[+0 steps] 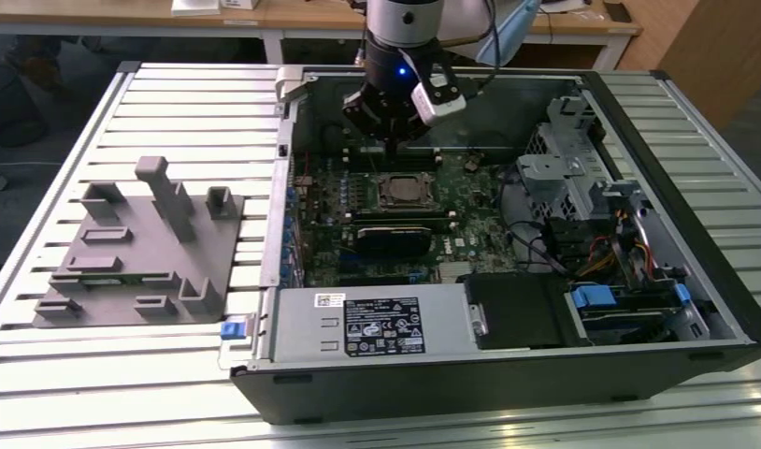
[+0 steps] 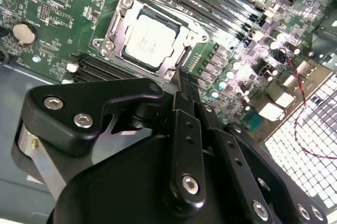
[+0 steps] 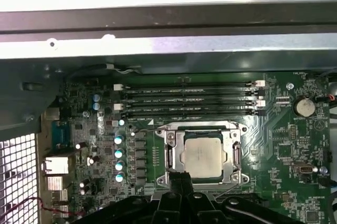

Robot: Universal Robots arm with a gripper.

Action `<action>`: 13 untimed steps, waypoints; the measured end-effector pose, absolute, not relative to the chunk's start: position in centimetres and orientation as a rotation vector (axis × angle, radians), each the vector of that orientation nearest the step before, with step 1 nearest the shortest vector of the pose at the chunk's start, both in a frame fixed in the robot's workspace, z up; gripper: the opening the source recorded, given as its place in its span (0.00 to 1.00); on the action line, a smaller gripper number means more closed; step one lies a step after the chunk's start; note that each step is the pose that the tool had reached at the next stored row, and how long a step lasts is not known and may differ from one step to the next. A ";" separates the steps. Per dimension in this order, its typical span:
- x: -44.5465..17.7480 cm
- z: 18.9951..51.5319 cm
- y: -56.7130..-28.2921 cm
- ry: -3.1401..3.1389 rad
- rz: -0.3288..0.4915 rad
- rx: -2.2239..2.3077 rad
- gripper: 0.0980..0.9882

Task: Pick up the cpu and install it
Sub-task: 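Install the first cpu locking lever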

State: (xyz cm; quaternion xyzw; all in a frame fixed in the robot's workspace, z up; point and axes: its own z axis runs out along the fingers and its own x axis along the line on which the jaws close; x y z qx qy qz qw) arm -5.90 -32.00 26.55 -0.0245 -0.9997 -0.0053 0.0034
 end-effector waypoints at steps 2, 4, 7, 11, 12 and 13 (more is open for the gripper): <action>-6.1 26.5 -32.0 -3.135 -0.017 -0.076 0.01; -6.3 26.5 -32.0 -3.135 -0.017 -0.076 0.01; -6.8 26.5 -32.0 -3.135 -0.017 -0.075 0.01; -7.3 26.5 -32.0 -3.135 -0.017 -0.075 0.01; -7.6 26.5 -32.0 -3.135 -0.016 -0.075 0.01; -7.8 26.5 -32.0 -3.135 -0.017 -0.075 0.01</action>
